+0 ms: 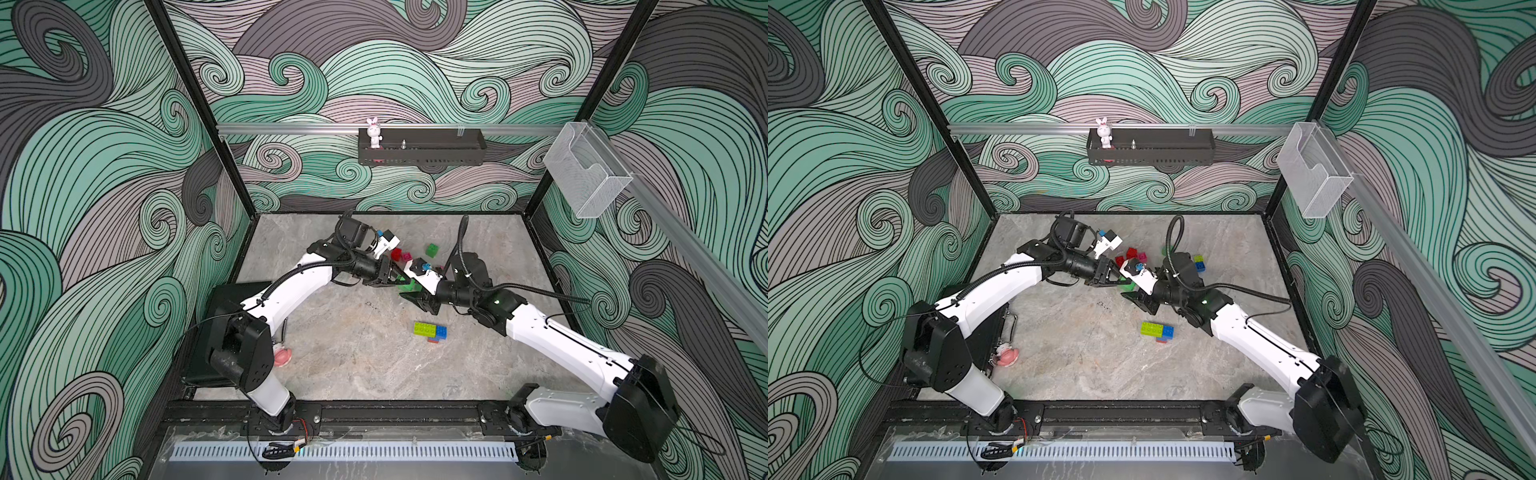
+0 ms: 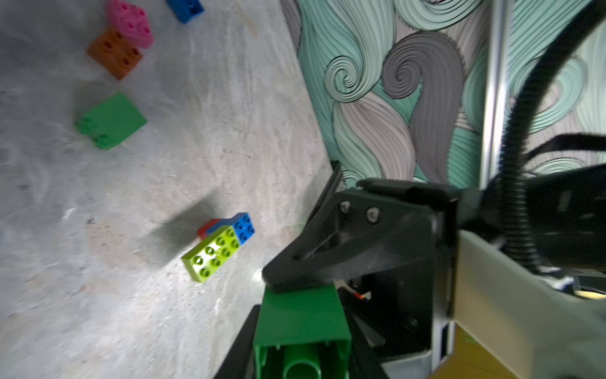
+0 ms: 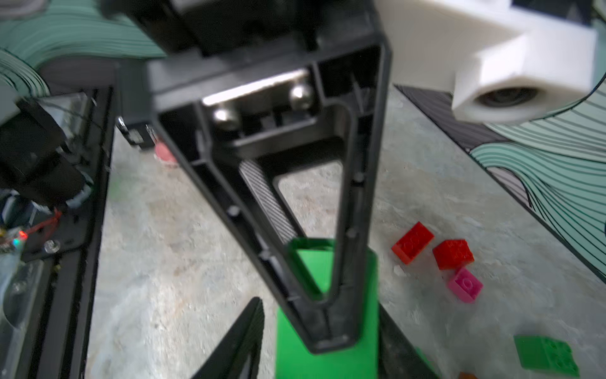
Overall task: Assemble the number 4 with lego
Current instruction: Pick up the lego brick from the center of the board.
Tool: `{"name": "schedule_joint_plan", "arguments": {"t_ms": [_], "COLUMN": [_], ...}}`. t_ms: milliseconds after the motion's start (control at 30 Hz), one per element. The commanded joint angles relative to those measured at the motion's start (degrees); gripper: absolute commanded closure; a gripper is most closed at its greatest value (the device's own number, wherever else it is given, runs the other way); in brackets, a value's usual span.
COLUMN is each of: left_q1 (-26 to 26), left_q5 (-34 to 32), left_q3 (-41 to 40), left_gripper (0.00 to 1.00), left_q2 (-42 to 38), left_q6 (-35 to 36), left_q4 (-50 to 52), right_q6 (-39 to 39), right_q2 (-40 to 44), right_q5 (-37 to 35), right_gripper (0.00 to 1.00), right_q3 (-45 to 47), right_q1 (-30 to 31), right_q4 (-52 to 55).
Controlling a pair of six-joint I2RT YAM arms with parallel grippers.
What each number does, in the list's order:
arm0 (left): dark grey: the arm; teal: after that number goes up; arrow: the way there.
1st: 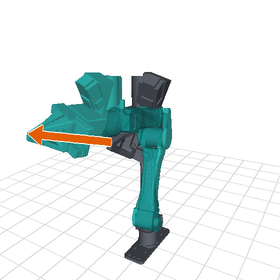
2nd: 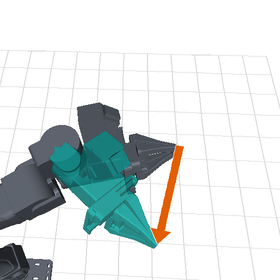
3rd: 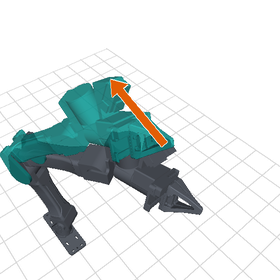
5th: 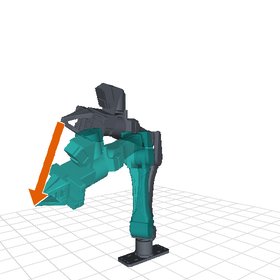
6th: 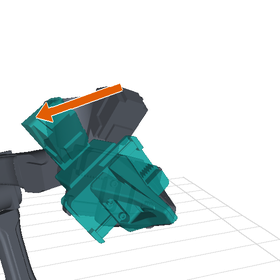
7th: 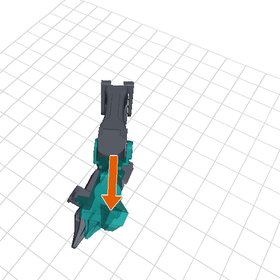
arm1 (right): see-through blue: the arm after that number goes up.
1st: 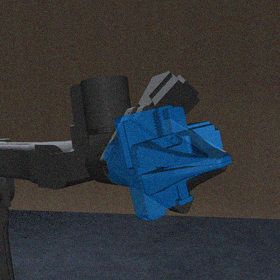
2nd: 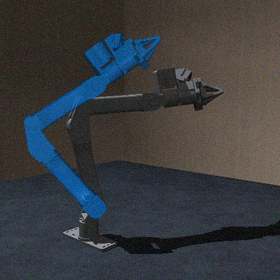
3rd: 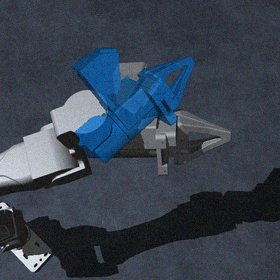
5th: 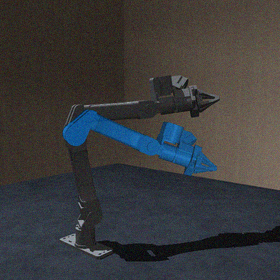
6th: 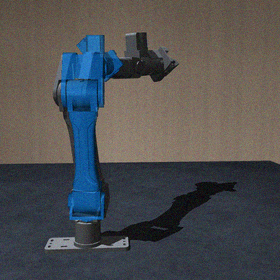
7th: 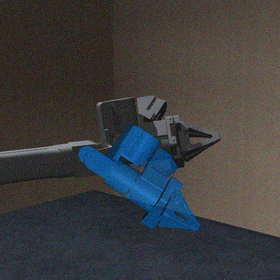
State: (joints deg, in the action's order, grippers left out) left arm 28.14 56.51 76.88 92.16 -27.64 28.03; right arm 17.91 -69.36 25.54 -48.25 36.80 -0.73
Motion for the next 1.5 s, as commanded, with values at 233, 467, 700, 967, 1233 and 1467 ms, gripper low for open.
{"name": "schedule_joint_plan", "arguments": {"t_ms": [233,467,700,967,1233,1467], "left_q1": [-1.6,-1.6,-1.5,-1.6,-1.6,-2.8], "left_q5": [13.6,13.9,14.1,14.1,14.1,3.6], "left_q3": [-1.3,-1.6,-1.6,-2.3,-2.8,-3.4], "left_gripper": [1.0,1.0,1.0,1.0,1.0,0.24], "left_q2": [-6.2,-6.8,-6.7,-6.5,-6.4,-9.0], "left_q6": [-16.4,-19.9,-21.6,-23.6,-23.9,-13.2], "left_q4": [-15.7,-19.2,-21.4,-24.1,-24.6,-13.5], "right_q6": [-16.2,-20.4,-21.6,-23.3,-26.6,-25.4], "right_q2": [4.1,2.6,1.2,0.2,-0.3,5.2], "right_q5": [10.5,15.3,15.8,15.2,14.0,1.6], "right_gripper": [0.41,0.47,0.52,0.61,0.77,1.0], "right_q3": [5.0,4.3,3.1,2.9,2.7,2.2], "right_q1": [-6.1,-6.4,-6.1,-5.5,-5.2,-5.4], "right_q4": [-24.7,-32.5,-35.7,-39.1,-42.7,-17.3]}}
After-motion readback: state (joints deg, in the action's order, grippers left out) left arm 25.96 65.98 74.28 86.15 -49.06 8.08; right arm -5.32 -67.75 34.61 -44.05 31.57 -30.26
